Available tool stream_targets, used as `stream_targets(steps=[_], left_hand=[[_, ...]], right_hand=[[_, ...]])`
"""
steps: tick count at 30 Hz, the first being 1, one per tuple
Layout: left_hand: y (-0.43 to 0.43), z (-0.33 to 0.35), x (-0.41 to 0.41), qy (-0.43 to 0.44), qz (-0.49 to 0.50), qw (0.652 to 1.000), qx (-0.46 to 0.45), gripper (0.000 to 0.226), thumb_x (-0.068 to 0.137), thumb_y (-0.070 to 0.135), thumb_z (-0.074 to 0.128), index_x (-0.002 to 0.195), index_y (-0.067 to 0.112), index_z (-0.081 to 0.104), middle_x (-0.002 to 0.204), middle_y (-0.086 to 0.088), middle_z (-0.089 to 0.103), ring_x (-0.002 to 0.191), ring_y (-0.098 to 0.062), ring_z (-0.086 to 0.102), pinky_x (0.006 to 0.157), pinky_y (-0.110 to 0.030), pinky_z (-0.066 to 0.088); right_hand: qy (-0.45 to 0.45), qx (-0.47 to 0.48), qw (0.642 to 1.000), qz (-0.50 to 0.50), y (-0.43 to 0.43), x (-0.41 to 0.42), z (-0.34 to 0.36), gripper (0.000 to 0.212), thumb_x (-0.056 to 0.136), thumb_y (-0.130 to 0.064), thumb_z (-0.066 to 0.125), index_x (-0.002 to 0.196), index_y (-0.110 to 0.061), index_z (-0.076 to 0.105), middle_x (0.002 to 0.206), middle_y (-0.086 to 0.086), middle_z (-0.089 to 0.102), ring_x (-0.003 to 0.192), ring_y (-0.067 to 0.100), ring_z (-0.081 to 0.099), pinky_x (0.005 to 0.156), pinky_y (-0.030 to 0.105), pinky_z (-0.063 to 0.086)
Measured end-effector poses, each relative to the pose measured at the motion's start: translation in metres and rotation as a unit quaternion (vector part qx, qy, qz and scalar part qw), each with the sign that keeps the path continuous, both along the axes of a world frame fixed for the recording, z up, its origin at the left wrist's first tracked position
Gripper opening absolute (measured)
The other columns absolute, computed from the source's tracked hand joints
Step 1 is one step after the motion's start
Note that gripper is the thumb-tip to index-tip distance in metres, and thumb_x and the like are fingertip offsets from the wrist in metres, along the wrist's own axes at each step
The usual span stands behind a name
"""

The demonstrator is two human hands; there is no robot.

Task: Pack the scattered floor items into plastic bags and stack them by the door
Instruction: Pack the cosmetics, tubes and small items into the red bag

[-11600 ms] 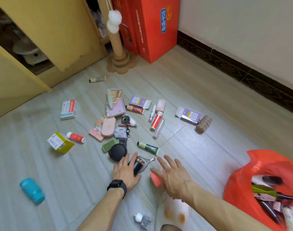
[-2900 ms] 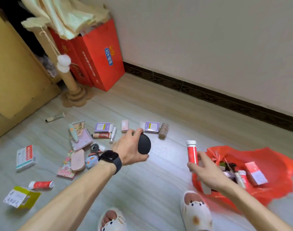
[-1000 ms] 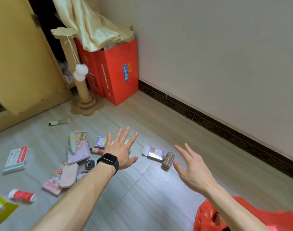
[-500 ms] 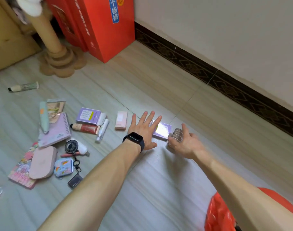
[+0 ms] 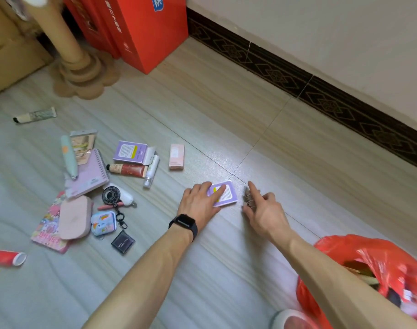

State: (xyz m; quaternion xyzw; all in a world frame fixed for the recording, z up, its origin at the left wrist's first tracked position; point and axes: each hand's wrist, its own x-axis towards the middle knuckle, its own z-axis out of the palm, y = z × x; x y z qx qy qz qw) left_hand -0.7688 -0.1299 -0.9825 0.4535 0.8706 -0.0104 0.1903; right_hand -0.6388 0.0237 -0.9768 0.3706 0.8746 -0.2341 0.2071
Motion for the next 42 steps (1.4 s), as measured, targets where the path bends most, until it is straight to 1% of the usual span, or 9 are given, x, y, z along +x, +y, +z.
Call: stream_targets(steps=[6,15,22,27,29,33,35,38,42], left_hand=[[-0.042,0.035,0.023,-0.043,0.004,0.997,-0.061,0.056,0.095,0.046,0.049,0.147,0.038,0.031,0.136,-0.007,0.039,0.118,-0.030,0.042,0.093,-0.040,0.038],[-0.006,0.144,0.073,-0.076,-0.056,0.992,0.086,0.058,0.090,0.054,0.054,0.144,0.042,0.037,0.136,0.002,0.043,0.119,-0.022,0.046,0.095,-0.035,0.041],[0.090,0.193,0.189,-0.138,-0.191,0.940,0.245,0.062,0.088,0.056,0.053,0.145,0.037,0.035,0.131,0.003,0.047,0.113,-0.020,0.049,0.092,-0.035,0.045],[0.140,0.181,0.289,-0.285,-0.117,0.921,0.240,0.064,0.087,0.059,0.049,0.144,0.035,0.033,0.126,0.001,0.049,0.115,-0.022,0.051,0.095,-0.038,0.046],[0.147,0.159,0.316,-0.244,-0.129,0.937,0.216,0.061,0.089,0.058,0.047,0.143,0.032,0.034,0.123,-0.001,0.050,0.109,-0.027,0.052,0.091,-0.042,0.046],[0.147,0.110,0.320,-0.028,-0.278,0.949,0.147,0.073,0.080,0.057,0.065,0.141,0.024,0.043,0.126,-0.009,0.058,0.120,-0.032,0.056,0.102,-0.050,0.037],[0.141,0.098,0.309,-0.002,-0.328,0.941,0.084,0.091,0.077,0.060,0.067,0.151,0.024,0.029,0.154,-0.013,0.037,0.145,-0.031,0.028,0.115,-0.059,0.019],[0.129,0.097,0.287,0.056,-0.367,0.928,0.007,0.091,0.091,0.047,0.056,0.156,0.027,-0.005,0.163,-0.010,-0.011,0.150,-0.027,-0.014,0.115,-0.060,-0.011],[0.117,0.124,0.253,0.141,-0.371,0.917,-0.036,0.075,0.100,0.017,0.035,0.153,0.030,-0.017,0.159,-0.007,-0.028,0.146,-0.023,-0.026,0.108,-0.056,-0.026]], right_hand=[[-0.092,-0.091,0.980,0.149,-0.007,0.027,0.042,0.071,0.092,-0.047,0.053,0.152,-0.047,0.014,0.127,0.013,0.047,0.117,0.033,0.052,0.096,0.036,0.044],[0.231,-0.167,0.956,-0.071,-0.028,0.177,0.160,0.063,0.089,-0.063,0.053,0.144,-0.060,0.024,0.108,-0.016,0.064,0.099,0.002,0.061,0.095,0.024,0.045],[0.407,-0.163,0.728,-0.527,0.014,0.290,0.169,0.034,0.094,-0.040,0.059,0.128,-0.038,0.056,0.122,-0.007,0.065,0.101,0.016,0.065,0.082,0.044,0.056],[0.382,-0.318,0.515,-0.698,0.063,0.325,0.156,0.017,0.090,-0.038,0.056,0.093,-0.022,0.063,0.079,0.003,0.066,0.066,0.015,0.062,0.058,0.025,0.051],[0.376,-0.298,0.544,-0.688,0.078,0.331,0.147,0.014,0.090,-0.035,0.056,0.088,-0.025,0.065,0.079,0.002,0.069,0.068,0.015,0.064,0.061,0.027,0.052],[0.243,-0.077,0.809,-0.529,0.091,0.345,0.125,0.053,0.093,-0.040,0.057,0.143,-0.036,0.042,0.140,-0.001,0.055,0.124,0.024,0.055,0.103,0.040,0.043],[0.125,-0.019,0.902,-0.412,0.093,0.355,0.116,0.070,0.097,-0.039,0.052,0.156,-0.030,0.016,0.147,0.008,0.048,0.134,0.029,0.046,0.107,0.040,0.035],[-0.014,0.019,0.959,-0.282,0.087,0.368,0.106,0.074,0.096,-0.046,0.048,0.155,-0.038,0.004,0.155,0.013,0.033,0.141,0.034,0.033,0.112,0.042,0.029],[-0.068,0.033,0.976,-0.204,0.075,0.370,0.109,0.072,0.093,-0.050,0.046,0.152,-0.048,0.006,0.165,0.002,0.008,0.150,0.032,0.009,0.119,0.045,0.018]])
